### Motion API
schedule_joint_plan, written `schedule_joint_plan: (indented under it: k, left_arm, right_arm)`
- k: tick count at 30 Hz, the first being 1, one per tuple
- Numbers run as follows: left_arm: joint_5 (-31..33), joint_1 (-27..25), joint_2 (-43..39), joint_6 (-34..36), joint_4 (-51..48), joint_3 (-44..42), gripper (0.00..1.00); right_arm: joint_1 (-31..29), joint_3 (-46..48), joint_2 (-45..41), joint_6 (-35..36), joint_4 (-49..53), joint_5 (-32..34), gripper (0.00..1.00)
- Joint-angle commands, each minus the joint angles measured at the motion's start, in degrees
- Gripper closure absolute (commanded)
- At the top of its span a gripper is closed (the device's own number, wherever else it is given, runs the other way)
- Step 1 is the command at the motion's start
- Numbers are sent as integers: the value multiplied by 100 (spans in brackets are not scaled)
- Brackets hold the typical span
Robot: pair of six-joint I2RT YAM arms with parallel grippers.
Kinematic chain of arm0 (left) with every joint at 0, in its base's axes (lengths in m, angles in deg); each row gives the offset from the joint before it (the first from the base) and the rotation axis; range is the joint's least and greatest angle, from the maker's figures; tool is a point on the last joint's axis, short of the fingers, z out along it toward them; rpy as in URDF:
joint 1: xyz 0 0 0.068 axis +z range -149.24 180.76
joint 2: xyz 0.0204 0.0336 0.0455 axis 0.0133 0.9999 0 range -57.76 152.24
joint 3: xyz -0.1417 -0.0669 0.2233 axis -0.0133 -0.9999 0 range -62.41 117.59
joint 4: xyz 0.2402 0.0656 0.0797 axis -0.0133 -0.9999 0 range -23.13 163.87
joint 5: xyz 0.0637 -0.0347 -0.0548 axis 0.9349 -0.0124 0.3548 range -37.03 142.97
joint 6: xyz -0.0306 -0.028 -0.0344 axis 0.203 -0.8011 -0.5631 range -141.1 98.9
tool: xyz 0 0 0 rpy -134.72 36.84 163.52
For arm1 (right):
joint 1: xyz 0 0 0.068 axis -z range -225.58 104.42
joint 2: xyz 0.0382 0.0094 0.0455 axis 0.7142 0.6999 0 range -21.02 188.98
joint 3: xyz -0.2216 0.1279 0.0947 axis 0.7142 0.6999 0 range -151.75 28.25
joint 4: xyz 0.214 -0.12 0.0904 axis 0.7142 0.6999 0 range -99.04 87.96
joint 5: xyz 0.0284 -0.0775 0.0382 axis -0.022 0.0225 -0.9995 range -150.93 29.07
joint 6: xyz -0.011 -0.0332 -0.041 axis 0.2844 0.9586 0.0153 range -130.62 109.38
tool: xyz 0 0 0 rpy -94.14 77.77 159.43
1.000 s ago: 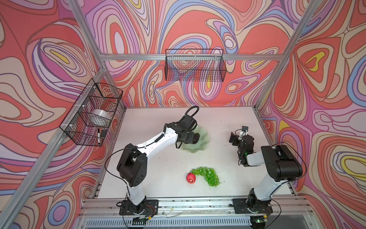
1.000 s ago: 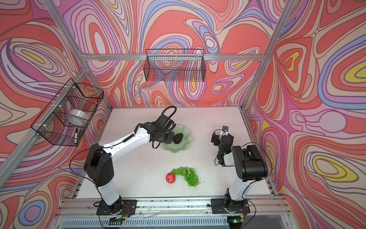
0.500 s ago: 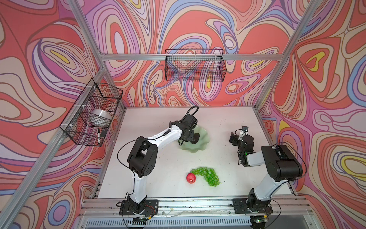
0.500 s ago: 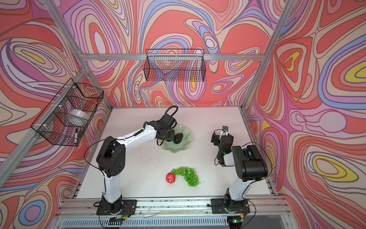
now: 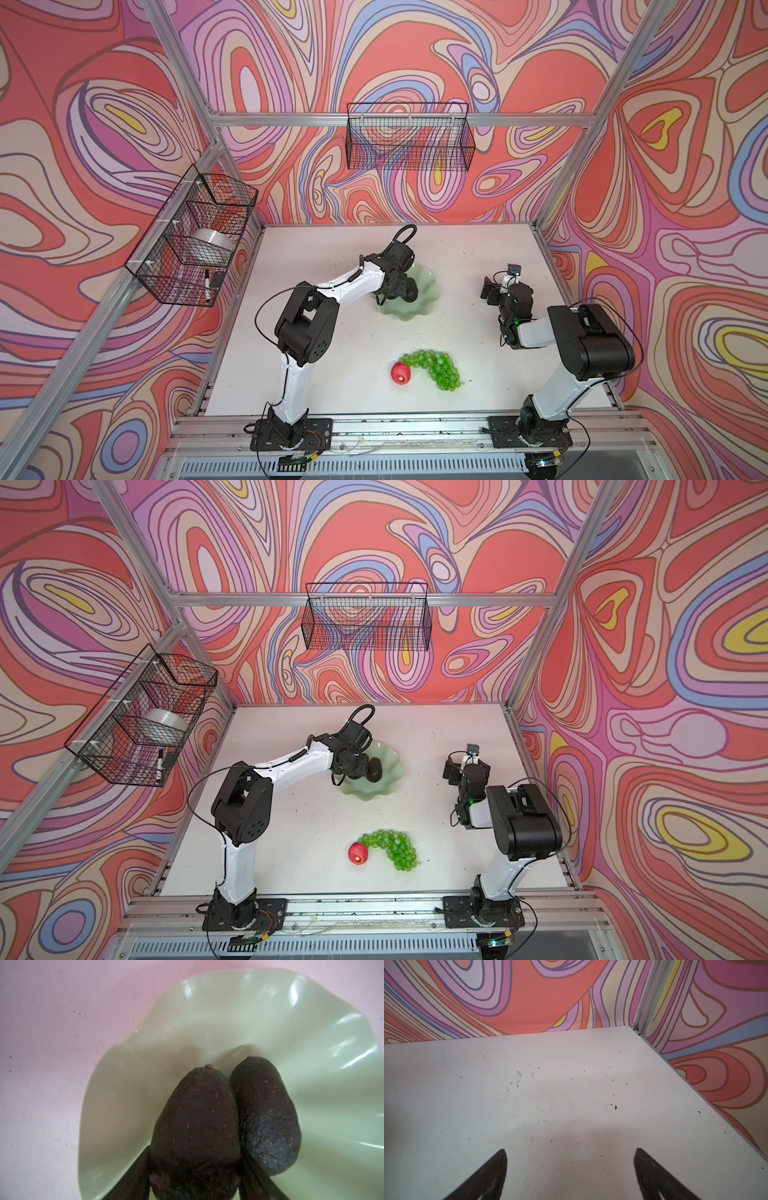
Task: Place and organize the fake fruits in the fruit bowl
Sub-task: 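Place the second avocado beside the first in the bowl, release, then move the left gripper to the red apple and grasp it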
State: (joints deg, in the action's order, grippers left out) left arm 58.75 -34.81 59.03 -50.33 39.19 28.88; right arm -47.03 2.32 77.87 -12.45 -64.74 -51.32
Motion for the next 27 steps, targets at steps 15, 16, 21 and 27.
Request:
schedule_joint_plan:
  k: [15, 16, 21, 27]
  left_arm:
    - [-774, -37, -2227, -273, -827, -973, 24]
    - [-746, -126, -2526, -255, -919, -1184, 24]
    - [-770, -772, -3424, -477, -1521, -2147, 23]
    - [-915, -1592, -3638, -1001, -1299, -2895, 19]
  right_arm:
    - [24, -56, -63, -32, -2, 13, 1]
    - [22, -60, -63, -31, -2, 15, 2]
    - [22, -61, -61, -36, -3, 18, 2]
    - [22, -57, -63, -32, -2, 17, 2]
